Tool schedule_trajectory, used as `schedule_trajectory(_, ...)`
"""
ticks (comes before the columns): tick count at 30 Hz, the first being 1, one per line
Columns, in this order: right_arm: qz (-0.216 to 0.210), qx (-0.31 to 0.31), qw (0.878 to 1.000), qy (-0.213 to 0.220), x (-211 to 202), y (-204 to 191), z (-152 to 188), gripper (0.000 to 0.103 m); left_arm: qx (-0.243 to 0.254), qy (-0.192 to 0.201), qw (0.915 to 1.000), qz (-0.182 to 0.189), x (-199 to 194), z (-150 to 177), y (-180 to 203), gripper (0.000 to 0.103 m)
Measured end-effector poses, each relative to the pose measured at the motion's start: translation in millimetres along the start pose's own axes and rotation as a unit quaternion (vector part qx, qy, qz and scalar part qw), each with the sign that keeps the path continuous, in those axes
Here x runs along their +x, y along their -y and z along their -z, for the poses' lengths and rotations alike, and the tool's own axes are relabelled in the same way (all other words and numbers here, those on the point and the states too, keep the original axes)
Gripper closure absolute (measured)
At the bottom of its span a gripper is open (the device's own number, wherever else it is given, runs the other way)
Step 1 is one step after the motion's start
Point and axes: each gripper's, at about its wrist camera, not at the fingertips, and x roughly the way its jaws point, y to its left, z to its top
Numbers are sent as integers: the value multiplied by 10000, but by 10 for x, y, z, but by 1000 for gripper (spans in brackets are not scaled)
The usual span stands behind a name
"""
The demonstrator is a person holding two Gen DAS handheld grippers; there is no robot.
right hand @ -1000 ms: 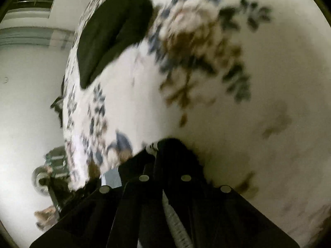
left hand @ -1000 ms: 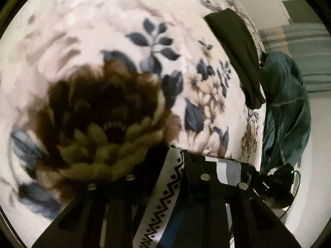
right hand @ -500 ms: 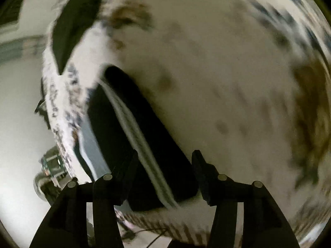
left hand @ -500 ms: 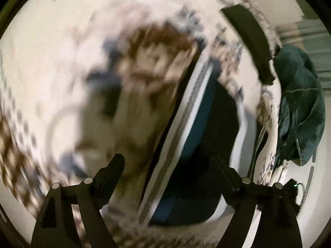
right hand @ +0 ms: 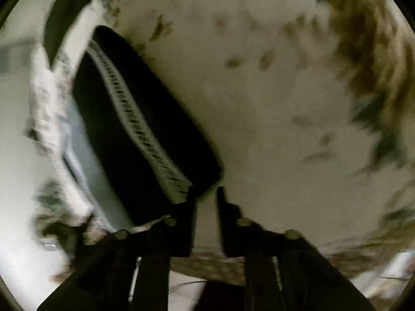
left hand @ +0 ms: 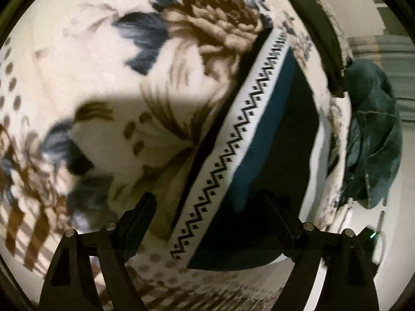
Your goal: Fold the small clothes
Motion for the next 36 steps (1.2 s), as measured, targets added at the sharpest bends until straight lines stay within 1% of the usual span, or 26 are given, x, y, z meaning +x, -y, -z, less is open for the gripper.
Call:
schedule_trajectory(1,315,-239,9990,217,-159,-133,-55,72,64,51,9999,95,-6,19,12,19)
schedule_trajectory(2,398,-524,9967,468,-316,-304,-103,67,181,127,9996,148,-7,48,34,19)
schedule_trajectory(3,506,-960,9912,764,-506,-598,-168,52,247,163,9994,182,3,81,41,19)
schedule_trajectory(4,562,-1281,9860,906,-593,-839,-208,38,266,182,9992,221,23,108,53,19)
schedule_trajectory(5,491,-1825,9773,959,-642,-1227,-270,34,267,210,9990,289,44,137,50,19)
schedule_trajectory(6,379,-2322,9681,858,-616,-1568,-330,31,259,249,9987,369,65,164,43,20)
schedule_trajectory(7,312,-2984,9520,602,-493,-2033,-378,31,252,277,9984,412,71,168,36,20)
schedule_trajectory(9,196,-3851,9223,258,-190,-2794,-437,31,241,387,9976,520,77,191,14,20)
schedule_trajectory(10,153,-4266,9043,61,39,-3212,-447,31,255,438,9973,535,61,191,7,22)
schedule_trajectory(12,330,-4846,8737,-263,498,-3829,-460,31,336,576,9958,629,29,209,18,39)
schedule_trajectory(13,397,-5008,8630,-540,702,-3977,-424,31,373,613,9955,626,14,211,19,43)
schedule_trajectory(15,666,-5215,8431,-1129,1110,-4195,-338,31,493,671,9941,691,1,220,26,59)
schedule_trajectory(16,986,-5363,8280,-1309,1301,-4248,-268,32,504,701,9938,698,-5,220,17,63)
schedule_trajectory(17,1314,-5613,8066,-1309,1437,-4286,-173,37,481,728,9935,724,-12,225,-8,72)
schedule_trajectory(18,1503,-5884,7862,-1144,1506,-4330,-89,67,428,747,9930,814,-17,231,-42,76)
schedule_trajectory(19,1579,-5956,7794,-1134,1528,-4303,-52,77,406,765,9926,851,-18,243,-64,77)
schedule_trajectory(23,1353,-5557,8159,-850,1443,-4220,-258,83,432,753,9926,851,6,304,-113,79)
schedule_trajectory(25,1231,-5341,8310,-951,1466,-4177,-337,83,375,624,9935,870,39,305,-133,78)
schedule_trajectory(26,1174,-5283,8350,-997,1491,-4198,-341,83,244,462,9944,918,29,251,-157,74)
schedule_trajectory(29,871,-5041,8509,-1194,1450,-4143,-404,72,110,259,9958,871,-118,119,-196,65)
schedule_trajectory(30,792,-4931,8581,-1194,1388,-4094,-407,58,132,278,9960,840,-180,82,-183,50)
schedule_trajectory(31,606,-4763,8705,-1084,1196,-3991,-481,44,186,342,9961,792,-242,39,-154,38)
schedule_trajectory(32,360,-4556,8855,-842,944,-3840,-578,38,259,455,9961,714,-321,-47,-116,19)
schedule_trajectory(33,211,-4336,8991,-569,683,-3646,-679,29,286,512,9958,707,-351,-81,-114,18)
schedule_trajectory(34,168,-4191,9071,-358,531,-3509,-727,29,321,540,9951,768,-365,-185,-80,18)
schedule_trajectory(36,236,-3669,9298,157,97,-2934,-912,29,380,516,9957,672,-315,-341,-25,18)
